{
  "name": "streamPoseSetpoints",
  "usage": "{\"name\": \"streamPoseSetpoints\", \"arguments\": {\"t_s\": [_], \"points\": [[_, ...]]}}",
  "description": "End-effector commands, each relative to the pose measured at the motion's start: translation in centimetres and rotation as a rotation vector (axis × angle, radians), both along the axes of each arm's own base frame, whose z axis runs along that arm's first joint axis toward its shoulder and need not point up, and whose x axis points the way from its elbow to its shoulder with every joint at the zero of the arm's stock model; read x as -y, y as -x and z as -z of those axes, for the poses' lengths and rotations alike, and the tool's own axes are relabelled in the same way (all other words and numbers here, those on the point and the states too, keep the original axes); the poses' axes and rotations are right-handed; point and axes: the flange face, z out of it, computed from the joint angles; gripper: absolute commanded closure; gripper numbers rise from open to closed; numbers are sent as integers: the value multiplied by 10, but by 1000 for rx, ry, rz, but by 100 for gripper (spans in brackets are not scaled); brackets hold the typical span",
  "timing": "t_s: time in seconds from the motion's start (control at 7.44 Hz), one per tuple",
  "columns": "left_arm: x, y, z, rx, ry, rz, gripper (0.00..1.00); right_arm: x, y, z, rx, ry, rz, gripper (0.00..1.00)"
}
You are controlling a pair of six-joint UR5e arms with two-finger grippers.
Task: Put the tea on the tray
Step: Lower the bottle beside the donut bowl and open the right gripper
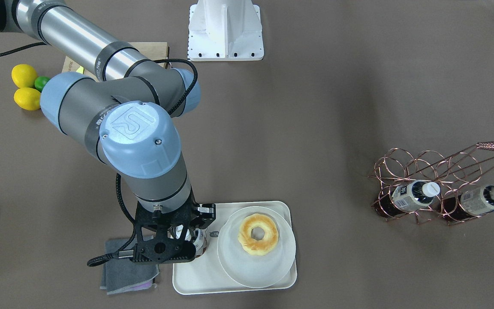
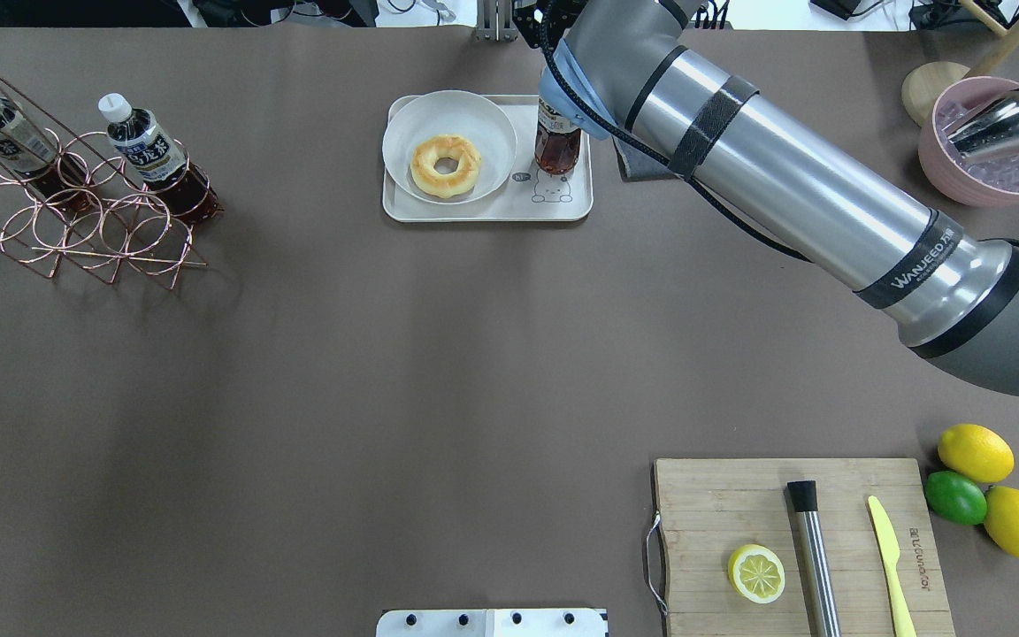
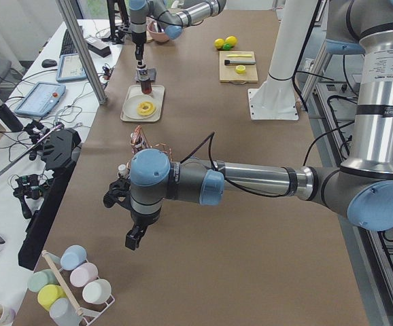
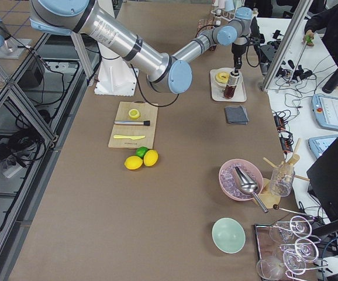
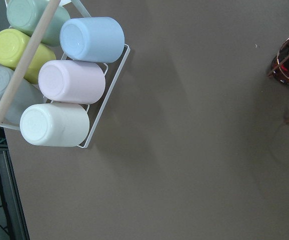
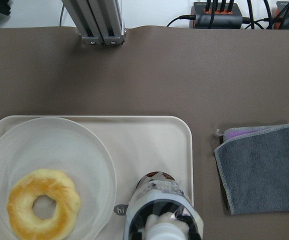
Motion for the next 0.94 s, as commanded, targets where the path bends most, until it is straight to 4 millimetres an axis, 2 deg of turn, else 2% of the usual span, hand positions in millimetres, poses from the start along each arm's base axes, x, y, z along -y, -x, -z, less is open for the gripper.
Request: {"name": "streamPoseSetpoints", "arguments": {"t_s": [0.0, 0.13, 0.27, 0.4, 0.54, 0.67, 0.81], "points": [[1, 0, 1, 0, 0, 1, 2, -1, 2, -2, -2, 4, -2, 53], [1, 0, 1, 0, 0, 1, 2, -1, 2, -3, -3, -2, 2, 2], [0, 0, 1, 0, 1, 0, 2, 1, -2, -1, -1, -6, -1, 1], [0, 0, 1, 0, 1, 0, 2, 2, -16, 13, 20, -17, -7, 1], [1, 0, 1, 1, -4, 0, 2, -5, -39, 33, 66, 2, 2, 1], [0, 0, 1, 1, -5, 0, 2, -25, -67, 61, 76, 38, 9, 0], [-1, 1, 3, 2, -12, -1, 2, -56, -88, 76, 63, 61, 10, 0]]}}
